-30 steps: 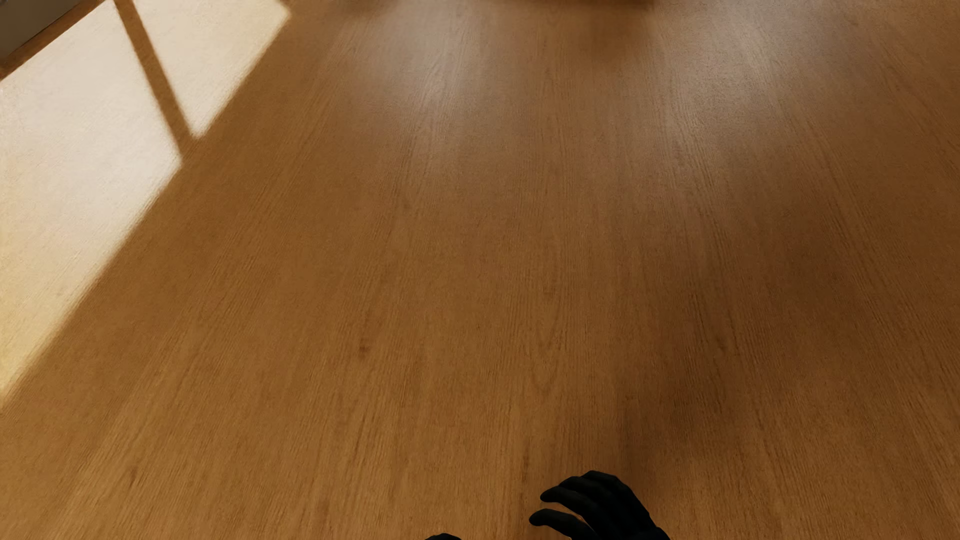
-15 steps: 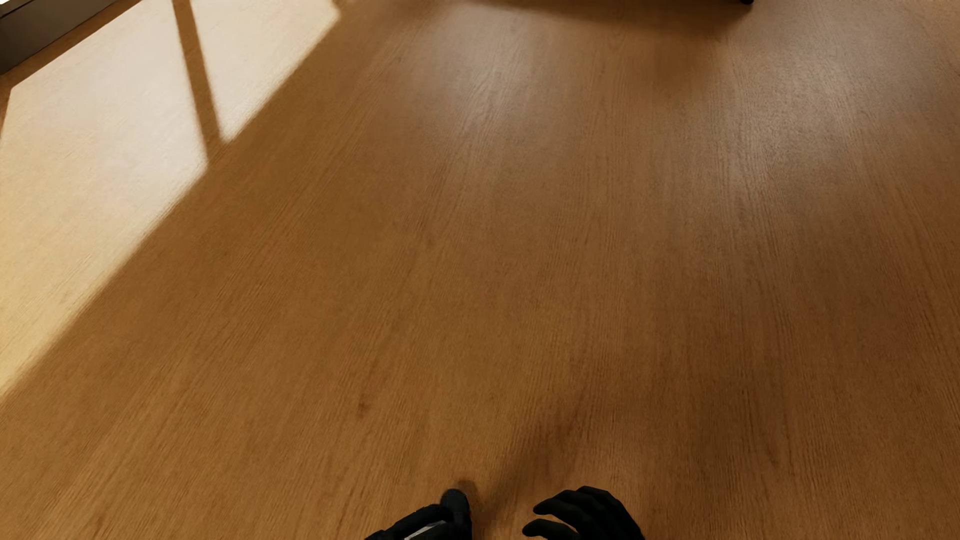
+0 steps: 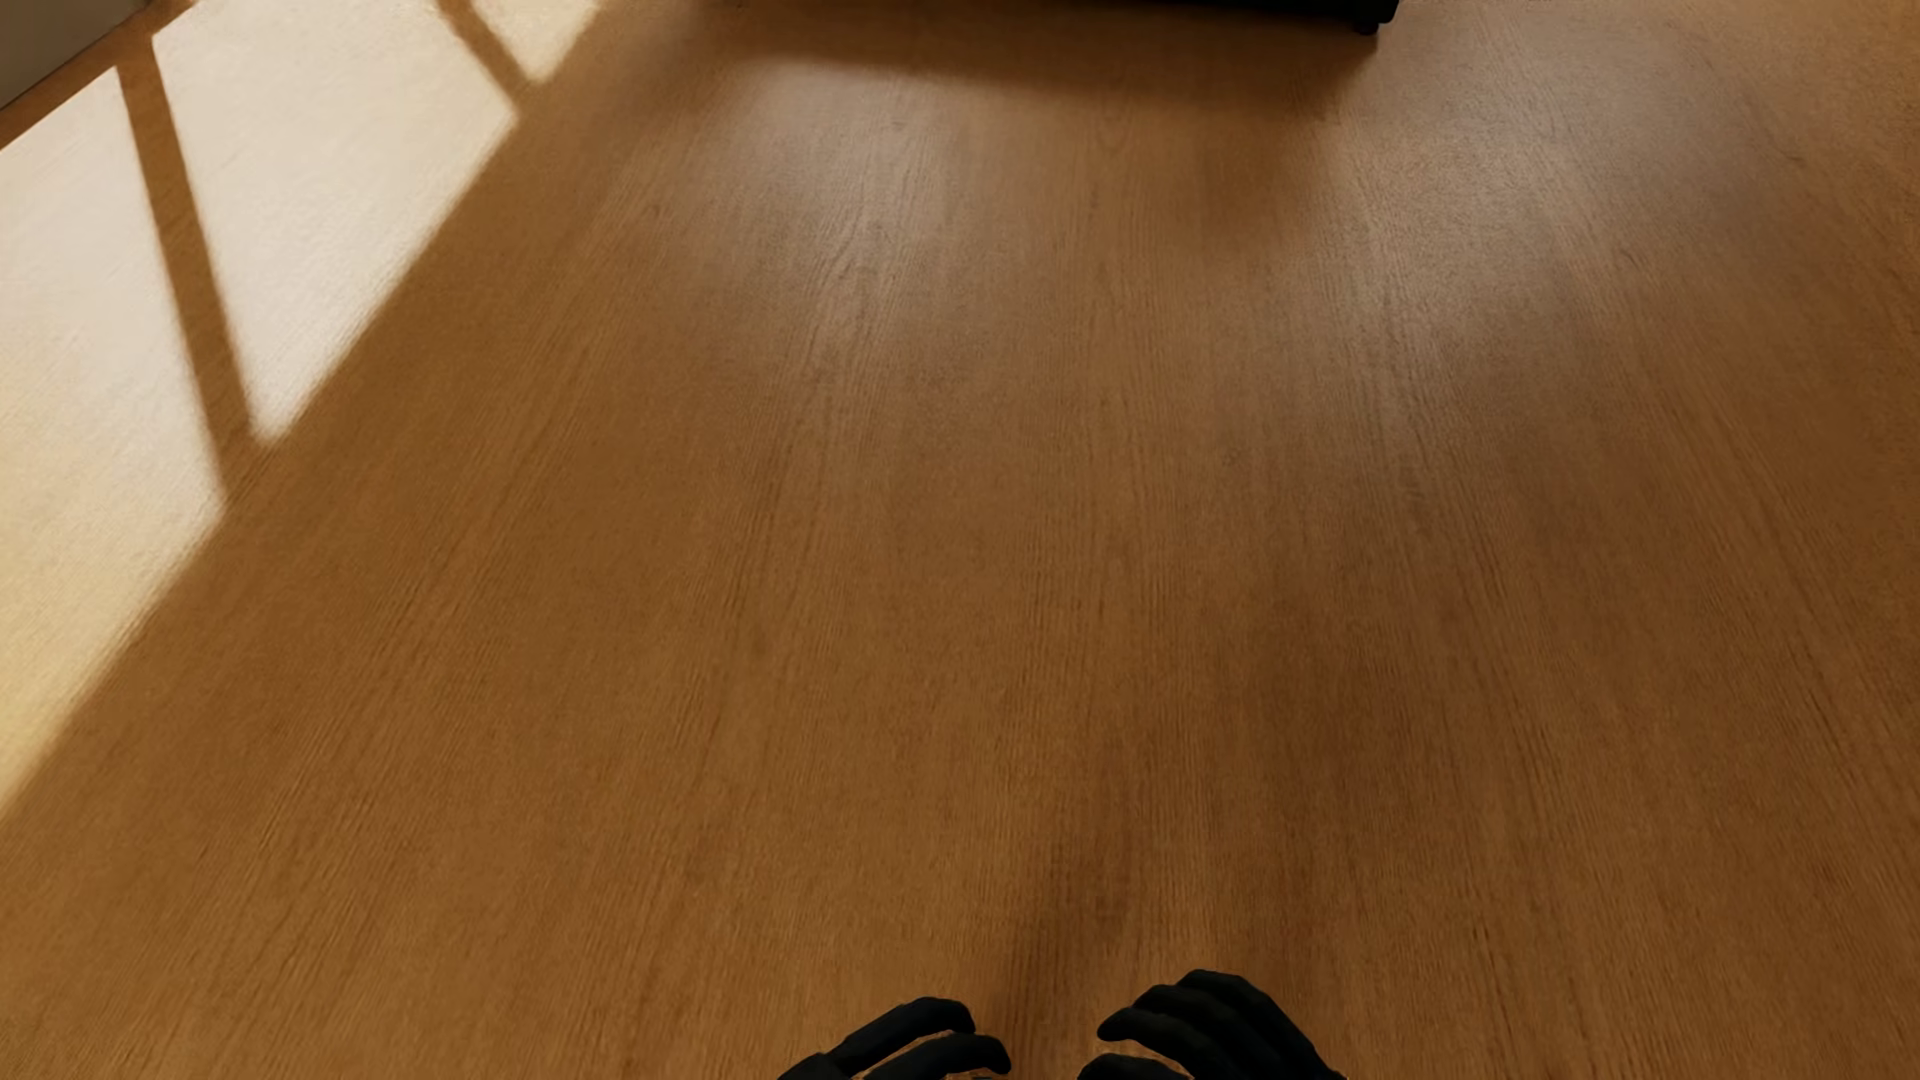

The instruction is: Approach sofa

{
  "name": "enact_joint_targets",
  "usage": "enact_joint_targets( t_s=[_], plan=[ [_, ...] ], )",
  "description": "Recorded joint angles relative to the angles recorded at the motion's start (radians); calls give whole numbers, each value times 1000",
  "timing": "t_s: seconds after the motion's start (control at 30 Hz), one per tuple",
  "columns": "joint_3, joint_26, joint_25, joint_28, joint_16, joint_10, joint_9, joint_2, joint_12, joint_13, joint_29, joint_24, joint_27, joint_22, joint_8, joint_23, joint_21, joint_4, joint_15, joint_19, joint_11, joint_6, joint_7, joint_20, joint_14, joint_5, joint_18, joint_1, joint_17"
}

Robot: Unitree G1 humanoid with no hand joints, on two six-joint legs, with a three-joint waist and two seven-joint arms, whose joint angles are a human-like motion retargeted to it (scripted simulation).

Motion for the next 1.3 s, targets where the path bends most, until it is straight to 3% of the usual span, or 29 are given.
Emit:
enact_joint_targets(
  t_s=[0.03, 0.07, 0.13, 0.2, 0.23, 0.27, 0.3, 0.37, 0.43, 0.5, 0.6, 0.63, 0.67, 0.73, 0.8, 0.9, 1.0, 1.07, 1.1, 1.13, 1.17, 1.2, 1.3],
  plan=[
    [-7, 6, -15, 0, 3, 1, 0, -54, -10, 14, 0, -11, 7, 17, -1, -11, -14, -3, -81, -44, -59, -2, 2, -28, -21, -1, -4, 31, -3],
    [-15, 17, -28, -5, 9, -4, -1, -93, -15, 28, 0, -25, 16, 27, -4, -22, -25, -2, -142, -40, -165, 1, 0, -61, -39, 5, -8, 61, -4],
    [-32, 25, -46, -12, 15, -35, -8, -130, -23, 42, 1, -40, 18, 40, -7, -26, -65, 8, -174, -71, -492, 17, -14, -94, -60, 36, -16, 114, 33],
    [-46, 42, -56, 6, 22, -98, -21, -101, -40, 65, 0, -43, 12, 45, 47, -23, -110, 25, -114, -58, -907, 44, -34, -123, -70, 87, -25, 176, 79],
    [-50, 53, -68, 10, 26, -126, -27, -89, -46, 73, 0, -51, 7, 48, 70, -18, -129, 31, -117, 1, -1035, 59, -43, -138, -83, 103, -30, 211, 95],
    [-51, 61, -85, 7, 29, -144, -31, -93, -48, 75, 0, -69, -3, 50, 60, -18, -146, 39, -39, 14, -1036, 72, -49, -149, -94, 107, -37, 246, 111],
    [-53, 66, -94, 1, 30, -146, -35, -108, -46, 72, 1, -90, -18, 52, 43, -31, -162, 48, 30, -13, -969, 86, -53, -149, -106, 112, -47, 278, 127],
    [-57, 65, -73, 27, 18, -125, -46, -112, -33, 65, 0, -71, -48, 64, 34, -89, -180, 79, 1, -72, -835, 123, -47, -108, -67, 148, -43, 338, 153],
    [-60, 65, -52, 76, -4, -80, -63, -51, -41, 74, 0, -17, -52, 95, 2, -110, -197, 122, -63, -94, -834, 168, -52, -90, 90, 176, -27, 350, 158],
    [-65, 57, -70, 78, 9, 60, -75, 22, -70, 88, 0, -47, -48, 128, -48, -85, -219, 172, -96, -110, -881, 207, -64, -150, 280, 185, -21, 284, 176],
    [-71, 58, -89, 35, 91, 454, -72, 91, -131, 108, 0, -79, -63, 100, -134, -60, -224, 331, -188, -138, -848, 254, -42, -260, 506, 217, -109, 89, 212],
    [-66, 63, -78, 26, 108, 580, -67, 119, -156, 107, 0, -78, -70, 78, -157, -63, -218, 363, -222, -148, -833, 271, -69, -282, 498, 237, -117, 17, 215],
    [-63, 73, -63, 31, 118, 675, -63, 147, -170, 107, 0, -72, -78, 60, -179, -69, -215, 346, -255, -157, -818, 284, -121, -292, 432, 258, -158, -56, 220],
    [-60, 86, -21, 66, 115, 738, -56, 215, -178, 76, 0, -57, -51, 65, -216, -70, -171, 325, -309, -168, -805, 296, -167, -282, 308, 286, -181, -171, 211],
    [-53, 105, -29, 65, 123, 658, -52, 290, -140, 83, 0, -39, -50, 49, -238, -34, -144, 317, -345, -175, -812, 295, -154, -245, 147, 305, -112, -260, 192],
    [-32, 126, -3, 49, 133, 343, -48, 388, -92, 69, 1, -11, -33, 11, -250, 1, -84, 246, -367, -178, -860, 279, -132, -175, 74, 321, -58, -349, 174],
    [-10, 120, 28, 41, 99, -82, -52, 482, -51, 61, 0, 7, -30, 15, -248, 3, -67, 140, -358, -175, -941, 254, -147, -94, 231, 333, -37, -366, 168],
    [-2, 111, 38, 15, 86, -279, -56, 546, -10, 51, 0, 30, -31, 9, -236, 8, -55, 79, -354, -170, -991, 236, -190, -26, 254, 345, -83, -355, 157],
    [2, 103, 43, -1, 77, -270, -57, 577, 11, 47, 0, 47, -30, 4, -224, 13, -45, 51, -347, -169, -994, 226, -241, 12, 292, 350, -68, -356, 151],
    [7, 92, 54, -10, 63, -234, -58, 602, 30, 46, 1, 66, -27, -2, -210, 19, -39, 27, -337, -167, -992, 216, -277, 49, 362, 349, -13, -358, 145],
    [8, 78, 68, 2, 46, -206, -59, 621, 42, 44, 1, 88, -26, -6, -196, 28, -37, 31, -325, -155, -976, 203, -268, 83, 426, 343, -29, -340, 142],
    [10, 61, 76, 37, 25, -187, -61, 628, 45, 40, 0, 114, -25, -8, -184, 43, -41, 29, -277, -152, -943, 185, -246, 107, 417, 327, -30, -326, 143],
    [14, 35, 41, 60, -4, -155, -64, 559, 46, 35, 0, 142, -22, 9, -134, 95, -46, 3, -26, -25, -704, 122, -193, 119, 322, 248, -3, -251, 120]
  ],
)
